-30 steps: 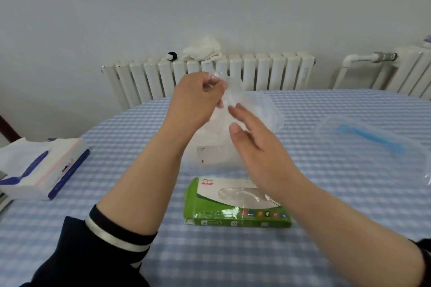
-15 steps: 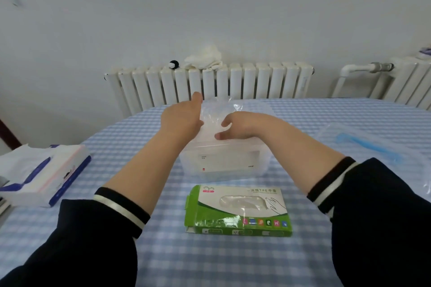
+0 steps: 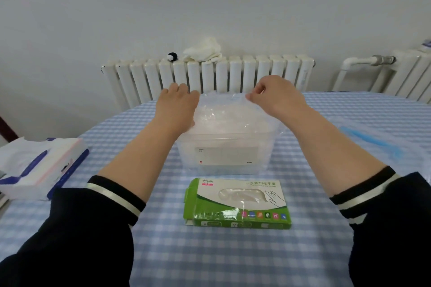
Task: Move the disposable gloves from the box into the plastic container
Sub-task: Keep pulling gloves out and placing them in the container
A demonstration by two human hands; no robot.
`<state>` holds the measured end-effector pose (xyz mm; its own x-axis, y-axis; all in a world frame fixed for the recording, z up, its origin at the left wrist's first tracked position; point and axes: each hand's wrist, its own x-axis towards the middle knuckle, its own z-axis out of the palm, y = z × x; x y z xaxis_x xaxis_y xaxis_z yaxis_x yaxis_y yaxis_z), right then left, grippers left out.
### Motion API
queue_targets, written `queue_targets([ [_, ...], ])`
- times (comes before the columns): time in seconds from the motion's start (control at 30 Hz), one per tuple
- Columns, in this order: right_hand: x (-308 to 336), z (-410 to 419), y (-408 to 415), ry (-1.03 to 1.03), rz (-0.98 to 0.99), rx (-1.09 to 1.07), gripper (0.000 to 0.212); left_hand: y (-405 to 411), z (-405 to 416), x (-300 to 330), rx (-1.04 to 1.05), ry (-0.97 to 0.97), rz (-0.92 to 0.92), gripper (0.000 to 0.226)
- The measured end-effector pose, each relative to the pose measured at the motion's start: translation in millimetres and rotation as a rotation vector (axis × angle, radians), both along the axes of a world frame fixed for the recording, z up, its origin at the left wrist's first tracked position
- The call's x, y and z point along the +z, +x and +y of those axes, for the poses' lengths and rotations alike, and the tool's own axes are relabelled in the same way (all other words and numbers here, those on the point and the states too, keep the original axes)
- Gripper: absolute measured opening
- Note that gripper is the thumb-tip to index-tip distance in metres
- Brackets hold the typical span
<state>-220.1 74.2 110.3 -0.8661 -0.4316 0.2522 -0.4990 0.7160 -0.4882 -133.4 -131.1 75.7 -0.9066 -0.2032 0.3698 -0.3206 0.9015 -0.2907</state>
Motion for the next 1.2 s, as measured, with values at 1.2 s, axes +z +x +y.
queue_targets([
  [1.2, -106, 48, 83, 0.241, -0.386, 0.665, 0.037, 98, 82, -73, -0.461, 0.581, -0.29, 0.079],
])
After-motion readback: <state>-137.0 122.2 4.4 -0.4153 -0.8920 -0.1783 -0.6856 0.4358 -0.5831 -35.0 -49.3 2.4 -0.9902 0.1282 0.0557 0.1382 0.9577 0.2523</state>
